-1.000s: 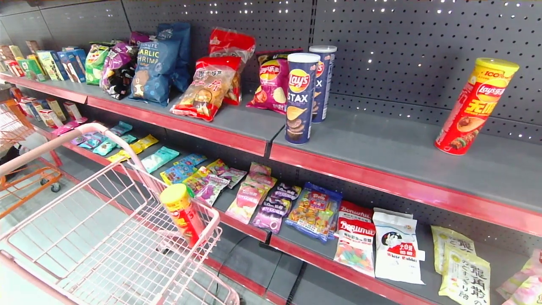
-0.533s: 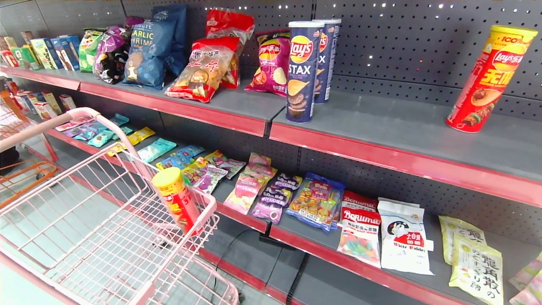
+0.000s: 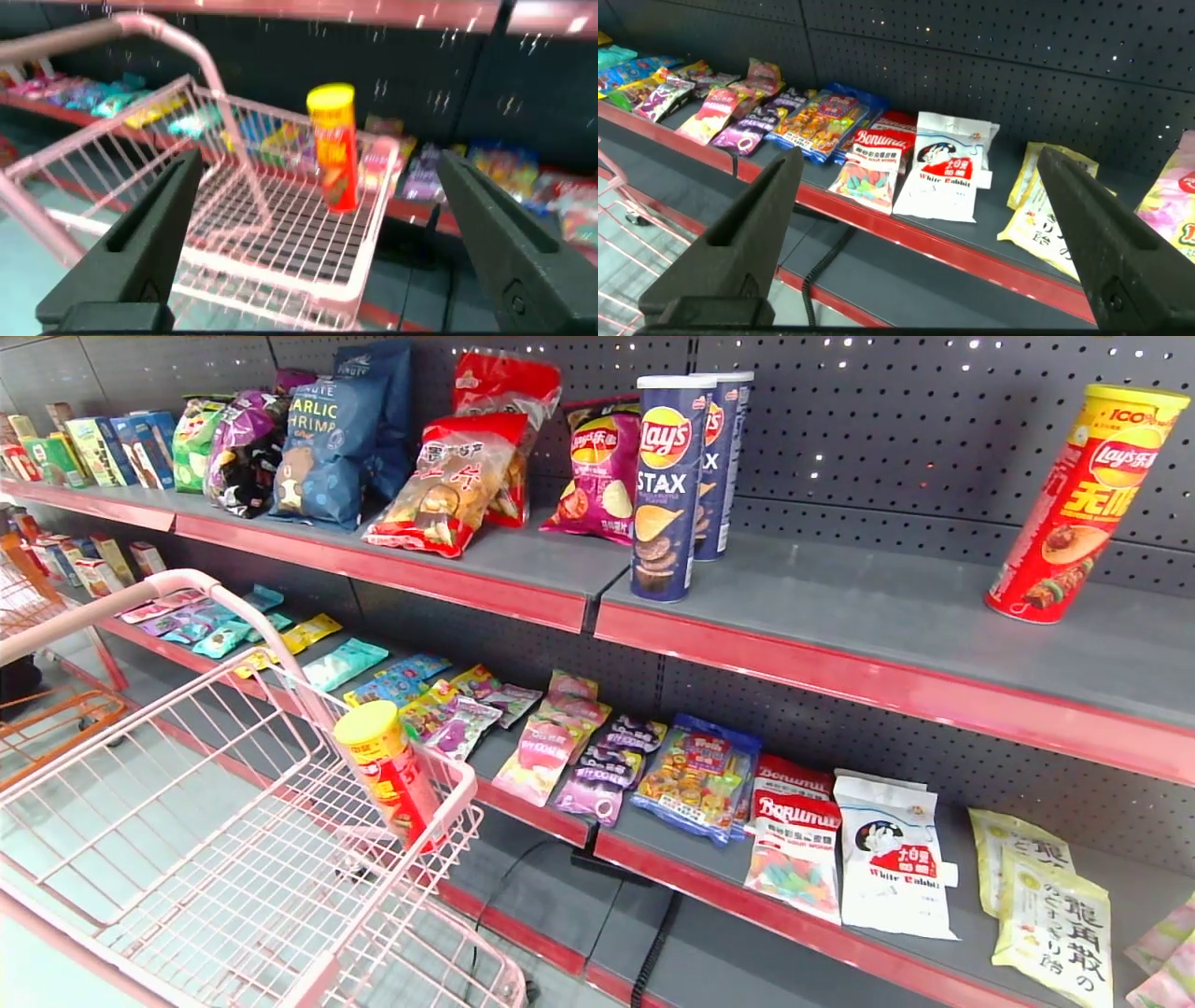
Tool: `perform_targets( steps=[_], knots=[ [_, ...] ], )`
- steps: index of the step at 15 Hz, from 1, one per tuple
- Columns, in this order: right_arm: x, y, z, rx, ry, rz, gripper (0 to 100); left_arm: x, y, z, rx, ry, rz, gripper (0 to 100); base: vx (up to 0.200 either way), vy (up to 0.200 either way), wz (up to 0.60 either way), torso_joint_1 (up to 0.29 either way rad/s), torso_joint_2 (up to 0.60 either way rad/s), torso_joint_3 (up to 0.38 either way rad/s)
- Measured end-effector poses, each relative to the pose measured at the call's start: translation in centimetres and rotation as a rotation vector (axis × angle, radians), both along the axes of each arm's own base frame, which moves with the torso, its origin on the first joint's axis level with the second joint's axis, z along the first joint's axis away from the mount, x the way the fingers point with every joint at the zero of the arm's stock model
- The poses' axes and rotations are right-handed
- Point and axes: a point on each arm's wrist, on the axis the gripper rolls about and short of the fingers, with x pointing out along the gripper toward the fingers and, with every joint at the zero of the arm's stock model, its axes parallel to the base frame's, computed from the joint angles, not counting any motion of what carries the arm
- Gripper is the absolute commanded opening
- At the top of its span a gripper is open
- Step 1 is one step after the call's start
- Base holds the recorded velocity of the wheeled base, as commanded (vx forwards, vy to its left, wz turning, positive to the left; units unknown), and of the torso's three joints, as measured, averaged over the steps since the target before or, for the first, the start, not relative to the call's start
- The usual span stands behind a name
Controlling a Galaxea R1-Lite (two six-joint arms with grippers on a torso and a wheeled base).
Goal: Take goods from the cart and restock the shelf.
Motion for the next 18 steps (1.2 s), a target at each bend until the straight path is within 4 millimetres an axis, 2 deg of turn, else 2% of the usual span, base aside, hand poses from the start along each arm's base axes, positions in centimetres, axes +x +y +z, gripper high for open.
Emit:
perform_targets(
  steps=[2, 3, 4, 6, 7, 9, 11, 15, 18],
  knots=[
    [0.0, 0.0, 0.0, 0.0, 0.0, 0.0, 100, 1.1, 0.0, 4.0, -0.029, 0.007, -0.008, 100, 0.0, 0.0, 0.0, 0.0, 0.0, 0.0],
    [0.0, 0.0, 0.0, 0.0, 0.0, 0.0, 100, 2.8, 0.0, 6.0, -0.043, 0.026, -0.004, 100, 0.0, 0.0, 0.0, 0.0, 0.0, 0.0],
    [0.0, 0.0, 0.0, 0.0, 0.0, 0.0, 100, 4.9, -0.1, 7.6, -0.054, 0.044, 0.006, 100, 0.0, 0.0, 0.0, 0.0, 0.0, 0.0],
    [0.0, 0.0, 0.0, 0.0, 0.0, 0.0, 100, 10.9, 0.1, 9.5, -0.075, 0.099, 0.011, 100, 0.0, 0.0, 0.0, 0.0, 0.0, 0.0],
    [0.0, 0.0, 0.0, 0.0, 0.0, 0.0, 100, 13.5, 0.2, 9.4, -0.08, 0.135, -0.025, 100, 0.0, 0.0, 0.0, 0.0, 0.0, 0.0],
    [0.0, 0.0, 0.0, 0.0, 0.001, 0.0, 100, 18.3, 0.8, 7.6, -0.071, 0.244, -0.121, 100, 0.0, 0.0, 0.0, 0.0, 0.0, 0.0],
    [0.0, 0.0, 0.0, 0.0, 0.001, 0.0, 100, 21.4, 1.6, 5.1, -0.068, 0.355, -0.136, 100, 0.0, 0.0, 0.0, 0.0, 0.0, 0.0],
    [0.0, 0.0, 0.0, 0.0, 0.0, 0.0, 100, 25.5, 2.6, 1.4, -0.054, 0.406, -0.222, 100, 0.0, 0.0, 0.0, 0.0, 0.0, 0.0],
    [0.0, 0.0, 0.0, 0.0, 0.0, 0.0, 100, 27.0, 2.6, -1.5, -0.011, 0.492, -0.264, 100, 0.0, 0.0, 0.0, 0.0, 0.0, 0.0]
  ],
)
